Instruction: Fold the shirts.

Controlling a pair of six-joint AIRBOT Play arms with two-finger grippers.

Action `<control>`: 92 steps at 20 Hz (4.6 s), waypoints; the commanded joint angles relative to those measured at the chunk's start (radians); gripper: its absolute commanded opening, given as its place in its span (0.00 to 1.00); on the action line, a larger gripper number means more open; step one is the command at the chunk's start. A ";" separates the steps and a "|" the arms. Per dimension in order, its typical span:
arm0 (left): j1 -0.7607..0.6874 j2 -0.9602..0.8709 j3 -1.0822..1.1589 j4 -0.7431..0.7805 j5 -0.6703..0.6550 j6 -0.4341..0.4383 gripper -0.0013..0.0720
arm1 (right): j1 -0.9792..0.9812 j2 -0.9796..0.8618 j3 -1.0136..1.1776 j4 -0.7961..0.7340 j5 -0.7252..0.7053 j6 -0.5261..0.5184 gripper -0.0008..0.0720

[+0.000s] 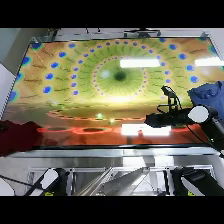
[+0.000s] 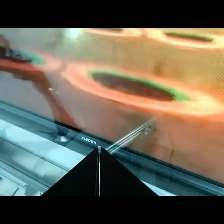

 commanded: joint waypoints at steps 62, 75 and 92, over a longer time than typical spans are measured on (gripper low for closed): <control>-0.882 -1.007 0.671 -0.794 0.052 0.401 0.97 | 0.187 -0.801 0.091 1.201 -0.355 -0.822 0.40; -0.810 -0.672 0.877 -1.087 -0.198 0.424 0.03 | -0.098 -0.443 0.187 0.492 -0.153 -0.422 0.04; -0.937 -0.015 0.565 -1.001 -0.214 0.354 0.05 | -0.166 0.018 0.525 0.245 0.125 -0.368 0.04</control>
